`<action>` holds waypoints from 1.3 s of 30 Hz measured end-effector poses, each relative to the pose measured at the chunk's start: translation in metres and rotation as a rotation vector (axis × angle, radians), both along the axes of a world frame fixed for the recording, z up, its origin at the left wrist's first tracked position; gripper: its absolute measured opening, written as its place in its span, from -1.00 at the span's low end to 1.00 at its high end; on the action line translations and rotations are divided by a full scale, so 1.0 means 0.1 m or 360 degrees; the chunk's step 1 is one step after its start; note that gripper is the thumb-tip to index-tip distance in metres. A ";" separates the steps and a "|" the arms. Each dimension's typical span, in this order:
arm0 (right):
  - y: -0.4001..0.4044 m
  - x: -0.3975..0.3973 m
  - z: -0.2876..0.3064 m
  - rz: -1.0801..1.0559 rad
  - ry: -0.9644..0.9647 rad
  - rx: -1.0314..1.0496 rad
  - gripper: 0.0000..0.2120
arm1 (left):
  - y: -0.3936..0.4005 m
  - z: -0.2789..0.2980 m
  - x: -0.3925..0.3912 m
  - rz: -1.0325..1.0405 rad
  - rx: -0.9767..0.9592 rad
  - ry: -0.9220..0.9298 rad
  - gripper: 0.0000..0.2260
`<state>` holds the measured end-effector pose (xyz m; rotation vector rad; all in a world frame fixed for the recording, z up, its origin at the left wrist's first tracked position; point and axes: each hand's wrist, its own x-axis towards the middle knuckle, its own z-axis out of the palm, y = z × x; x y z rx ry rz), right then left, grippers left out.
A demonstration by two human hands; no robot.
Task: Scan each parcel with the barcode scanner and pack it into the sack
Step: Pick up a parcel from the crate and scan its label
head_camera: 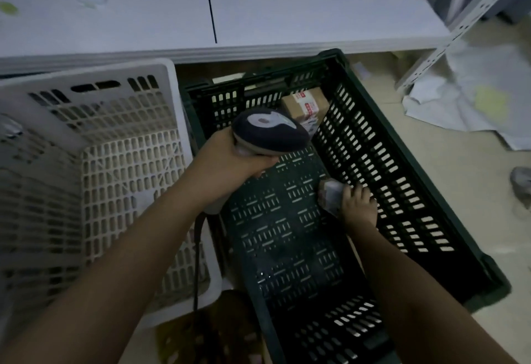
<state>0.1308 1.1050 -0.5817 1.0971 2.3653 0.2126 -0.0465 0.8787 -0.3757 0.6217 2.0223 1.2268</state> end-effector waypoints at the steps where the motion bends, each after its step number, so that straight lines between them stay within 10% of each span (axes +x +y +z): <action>1: -0.02 -0.02 -0.01 -0.0010 0.0000 -0.0036 -0.51 | 0.00 -0.03 0.00 0.0008 0.0002 -0.0012 -0.91; 16: -0.99 -0.21 1.57 -0.1008 0.2301 -0.1589 -0.50 | -0.81 0.73 0.28 0.0409 0.0182 0.0073 -0.72; 32: -2.51 0.12 3.16 -0.0597 0.2230 -0.2580 -0.41 | -1.83 1.47 1.26 0.1135 0.0736 0.0225 -0.46; 39: -2.60 0.07 3.32 -0.0501 0.2102 -0.2389 -0.67 | -1.83 1.51 1.28 0.1030 0.0727 0.0134 -0.52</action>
